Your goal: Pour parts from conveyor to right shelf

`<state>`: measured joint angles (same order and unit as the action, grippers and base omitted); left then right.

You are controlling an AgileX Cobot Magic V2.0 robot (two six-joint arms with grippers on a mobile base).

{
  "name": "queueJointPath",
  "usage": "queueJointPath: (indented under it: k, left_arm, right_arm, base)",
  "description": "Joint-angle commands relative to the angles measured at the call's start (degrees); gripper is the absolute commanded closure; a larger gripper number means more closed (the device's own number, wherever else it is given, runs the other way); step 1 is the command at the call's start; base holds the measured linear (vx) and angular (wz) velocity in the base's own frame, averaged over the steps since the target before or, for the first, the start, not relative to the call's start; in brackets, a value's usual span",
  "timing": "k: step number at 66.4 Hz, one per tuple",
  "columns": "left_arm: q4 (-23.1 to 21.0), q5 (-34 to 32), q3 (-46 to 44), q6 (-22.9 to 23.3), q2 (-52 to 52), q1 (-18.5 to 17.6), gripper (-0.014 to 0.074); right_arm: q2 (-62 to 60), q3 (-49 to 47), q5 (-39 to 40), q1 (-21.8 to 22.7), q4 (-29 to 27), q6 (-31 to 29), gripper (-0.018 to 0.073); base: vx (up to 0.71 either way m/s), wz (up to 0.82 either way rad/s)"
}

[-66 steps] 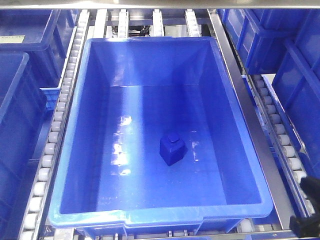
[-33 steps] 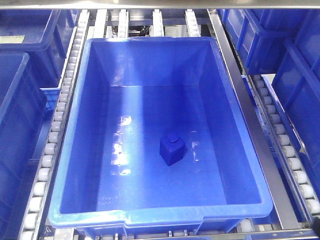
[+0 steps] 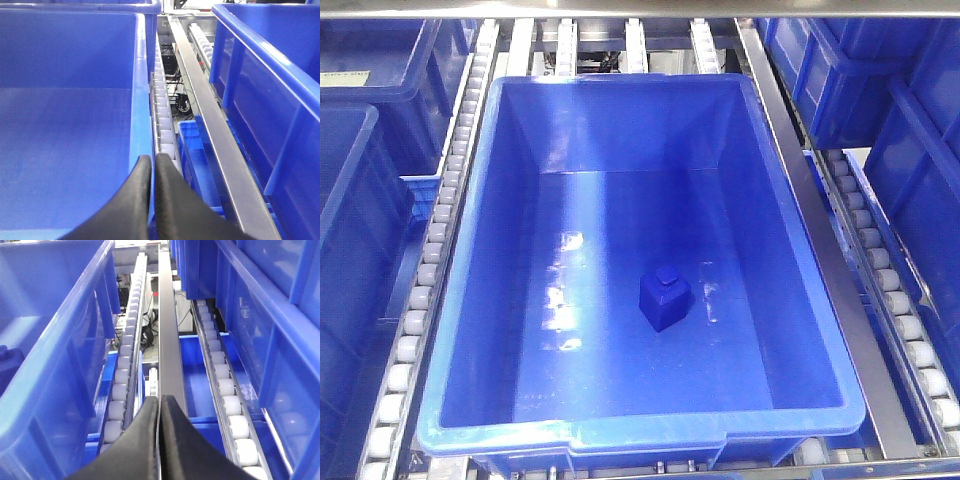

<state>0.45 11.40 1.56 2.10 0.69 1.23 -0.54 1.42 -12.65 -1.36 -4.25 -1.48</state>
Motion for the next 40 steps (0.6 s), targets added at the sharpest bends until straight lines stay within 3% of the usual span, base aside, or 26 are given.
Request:
queueJointPath:
  k: [1,40]
  left_arm:
    - [-0.5,-4.1,-1.1,0.5,0.7,-0.3,0.0603]
    - [-0.5,-4.2,-1.1,0.5,0.7,-0.3,0.0603]
  right_arm:
    - [-0.9,0.7,3.8,0.3,0.2,-0.6,0.0568]
    - [-0.8,0.7,4.2,0.3,0.2,-0.5,0.0568]
  base:
    - [0.00,0.00]
    - [0.00,0.00]
